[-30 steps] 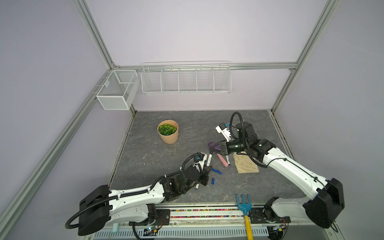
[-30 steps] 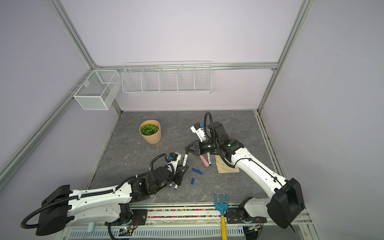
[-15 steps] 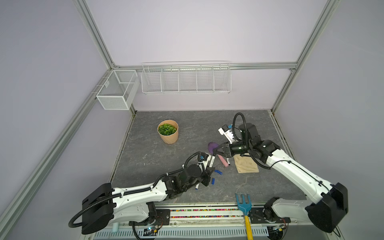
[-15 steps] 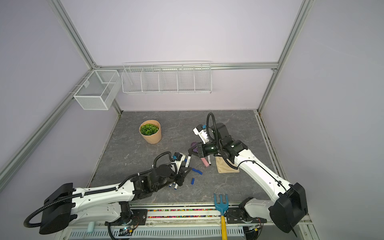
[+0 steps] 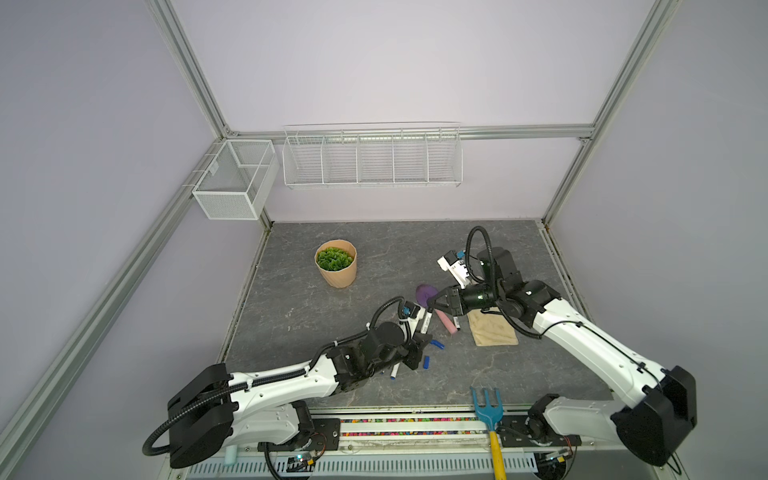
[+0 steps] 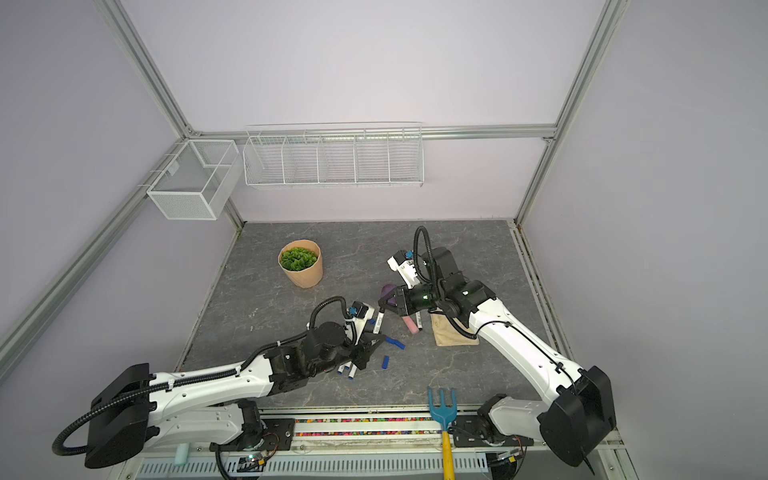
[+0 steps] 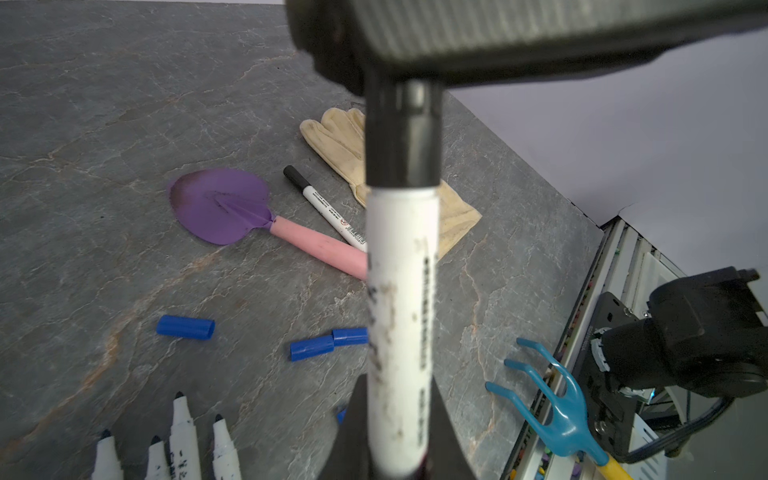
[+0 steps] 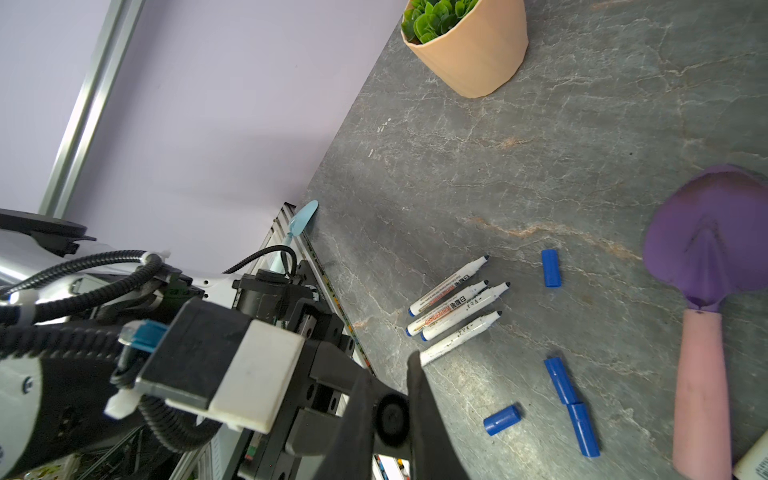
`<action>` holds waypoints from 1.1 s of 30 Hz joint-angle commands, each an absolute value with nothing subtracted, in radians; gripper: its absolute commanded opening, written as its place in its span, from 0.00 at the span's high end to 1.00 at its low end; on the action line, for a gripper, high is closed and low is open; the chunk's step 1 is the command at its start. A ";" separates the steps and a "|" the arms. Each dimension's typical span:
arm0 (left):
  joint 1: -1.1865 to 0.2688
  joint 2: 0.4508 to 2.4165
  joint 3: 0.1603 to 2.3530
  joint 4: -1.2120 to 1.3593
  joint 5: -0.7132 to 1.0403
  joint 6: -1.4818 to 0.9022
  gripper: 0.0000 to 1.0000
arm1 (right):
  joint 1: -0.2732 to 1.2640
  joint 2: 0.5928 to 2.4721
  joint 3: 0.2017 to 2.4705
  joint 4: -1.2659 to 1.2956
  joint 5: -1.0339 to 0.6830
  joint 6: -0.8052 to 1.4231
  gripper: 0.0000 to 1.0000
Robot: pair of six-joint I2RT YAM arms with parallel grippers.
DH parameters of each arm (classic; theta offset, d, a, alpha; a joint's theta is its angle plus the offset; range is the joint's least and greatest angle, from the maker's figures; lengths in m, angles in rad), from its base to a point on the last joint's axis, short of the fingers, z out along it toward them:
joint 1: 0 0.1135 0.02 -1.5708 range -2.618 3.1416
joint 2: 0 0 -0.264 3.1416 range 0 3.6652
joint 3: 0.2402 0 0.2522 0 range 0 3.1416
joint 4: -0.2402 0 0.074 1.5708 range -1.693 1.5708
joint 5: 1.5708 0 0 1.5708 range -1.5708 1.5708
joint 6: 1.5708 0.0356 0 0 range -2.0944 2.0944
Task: Insert the pens into the pen caps
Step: 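Grasp the capped marker with the right gripper while the left gripper releases it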
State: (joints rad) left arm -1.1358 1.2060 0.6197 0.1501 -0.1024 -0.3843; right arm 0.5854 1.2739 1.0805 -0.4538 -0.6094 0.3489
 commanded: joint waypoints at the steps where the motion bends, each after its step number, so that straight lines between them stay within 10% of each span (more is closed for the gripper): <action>1: -1.066 1.229 0.800 0.498 -0.222 -0.395 1.00 | 0.693 1.325 1.018 -0.766 -0.740 0.302 0.93; 24: -0.986 1.188 0.783 0.481 -0.095 -0.479 1.00 | 0.537 1.361 0.990 -0.659 -0.759 0.378 0.92; 33: -1.046 1.261 0.691 0.509 -0.118 -0.520 1.00 | 0.537 1.321 1.079 -0.574 -0.704 0.446 0.70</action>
State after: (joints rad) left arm -1.0588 1.2671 0.6819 0.2386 -0.0288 -0.4808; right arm 0.5198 1.3247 1.0794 -0.4149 -0.6994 0.4248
